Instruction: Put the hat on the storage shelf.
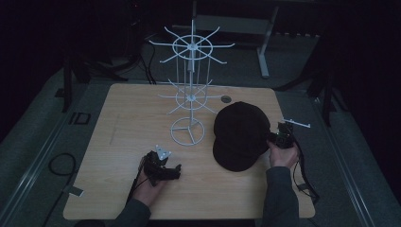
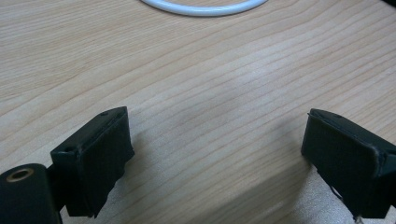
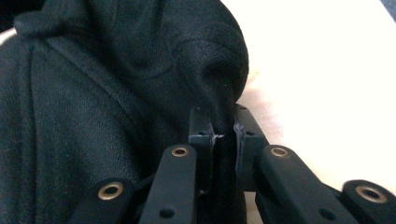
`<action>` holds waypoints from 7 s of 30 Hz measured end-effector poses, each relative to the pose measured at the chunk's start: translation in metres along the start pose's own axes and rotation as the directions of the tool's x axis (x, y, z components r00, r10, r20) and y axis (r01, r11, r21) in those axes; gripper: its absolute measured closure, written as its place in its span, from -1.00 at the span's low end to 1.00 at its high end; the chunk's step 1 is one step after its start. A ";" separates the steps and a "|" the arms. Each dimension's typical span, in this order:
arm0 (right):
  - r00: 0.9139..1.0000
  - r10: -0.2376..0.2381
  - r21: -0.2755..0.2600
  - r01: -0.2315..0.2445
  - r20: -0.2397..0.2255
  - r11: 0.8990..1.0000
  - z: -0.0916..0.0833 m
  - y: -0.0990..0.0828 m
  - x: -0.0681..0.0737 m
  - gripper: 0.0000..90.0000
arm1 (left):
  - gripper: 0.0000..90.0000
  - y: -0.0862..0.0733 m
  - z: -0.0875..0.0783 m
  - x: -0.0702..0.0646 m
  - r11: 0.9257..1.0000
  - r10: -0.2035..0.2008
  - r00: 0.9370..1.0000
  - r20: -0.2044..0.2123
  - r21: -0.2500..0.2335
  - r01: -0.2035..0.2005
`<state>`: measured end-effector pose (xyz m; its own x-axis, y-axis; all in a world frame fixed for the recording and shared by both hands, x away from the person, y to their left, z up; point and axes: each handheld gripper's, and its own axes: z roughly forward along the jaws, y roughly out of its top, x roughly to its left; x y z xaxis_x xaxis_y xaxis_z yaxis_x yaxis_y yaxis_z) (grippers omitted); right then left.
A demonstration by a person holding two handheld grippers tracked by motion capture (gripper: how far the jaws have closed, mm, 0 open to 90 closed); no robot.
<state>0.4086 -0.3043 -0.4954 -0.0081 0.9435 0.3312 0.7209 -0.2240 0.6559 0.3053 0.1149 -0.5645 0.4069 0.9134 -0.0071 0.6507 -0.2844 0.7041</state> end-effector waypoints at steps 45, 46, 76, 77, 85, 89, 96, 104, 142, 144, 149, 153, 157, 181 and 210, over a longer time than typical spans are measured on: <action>0.994 -0.091 -0.195 0.076 -0.068 0.978 -0.058 0.060 -0.002 0.80 | -0.80 0.000 0.000 0.000 1.000 -0.001 1.000 0.001 0.001 0.001; 0.993 -0.096 -0.198 0.081 -0.067 0.977 -0.059 0.062 -0.002 0.80 | -0.80 0.000 0.000 0.000 1.000 -0.001 1.000 0.001 0.001 0.001; 0.965 -0.204 -0.309 0.147 -0.163 0.940 -0.113 0.110 0.013 0.80 | -0.80 0.000 0.000 0.000 1.000 -0.001 1.000 0.000 -0.001 0.001; 0.964 -0.207 -0.312 0.147 -0.167 0.939 -0.114 0.111 0.014 0.80 | -0.80 0.000 0.000 0.000 1.000 -0.001 1.000 0.000 -0.001 0.001; 0.952 -0.241 -0.327 0.170 -0.190 0.930 -0.120 0.120 0.021 0.80 | -0.80 0.000 0.000 0.000 1.000 0.001 1.000 0.000 0.000 -0.001; 0.944 -0.257 -0.337 0.178 -0.206 0.925 -0.125 0.124 0.025 0.80 | -0.80 0.000 0.000 0.000 1.000 0.001 1.000 0.001 0.001 -0.001; 0.933 -0.284 -0.355 0.194 -0.222 0.915 -0.132 0.130 0.033 0.80 | -0.80 0.000 0.000 0.000 1.000 0.002 1.000 0.000 0.001 -0.002; 0.917 -0.327 -0.373 0.228 -0.229 0.899 -0.139 0.138 0.040 0.80 | -0.80 0.000 0.000 0.000 1.000 0.001 1.000 0.000 0.001 -0.001; 0.785 -0.506 -0.477 0.313 -0.357 0.822 -0.158 0.170 0.036 0.79 | -0.80 0.000 0.000 0.000 1.000 0.003 1.000 0.000 0.002 -0.003; 0.778 -0.509 -0.484 0.306 -0.369 0.820 -0.159 0.170 0.035 0.79 | -0.80 0.000 0.000 0.000 1.000 0.003 1.000 0.001 0.001 -0.003; 0.761 -0.523 -0.501 0.304 -0.383 0.810 -0.162 0.171 0.035 0.79 | -0.80 0.000 0.000 0.000 1.000 0.003 1.000 0.000 0.002 -0.003; 0.753 -0.533 -0.509 0.308 -0.386 0.804 -0.164 0.171 0.035 0.79 | -0.80 0.000 0.000 0.000 1.000 0.003 1.000 0.001 0.002 -0.003; 0.743 -0.543 -0.524 0.304 -0.392 0.795 -0.166 0.172 0.035 0.79 | -0.80 0.000 0.000 0.000 1.000 0.003 1.000 0.001 0.002 -0.003; 0.666 -0.581 -0.568 0.276 -0.468 0.775 -0.170 0.172 0.045 0.78 | -0.80 0.000 0.000 0.000 1.000 0.004 1.000 0.001 0.005 -0.004; 0.600 -0.549 -0.498 0.271 -0.581 0.824 -0.128 0.174 0.075 0.76 | -0.80 0.000 0.000 0.000 1.000 0.003 1.000 0.001 0.003 -0.003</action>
<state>0.4445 -0.3039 -0.2702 -0.8036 0.5478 0.2328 0.2463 -0.0500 0.9679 0.3053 0.1149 -0.5643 0.4094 0.9123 -0.0053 0.6511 -0.2881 0.7022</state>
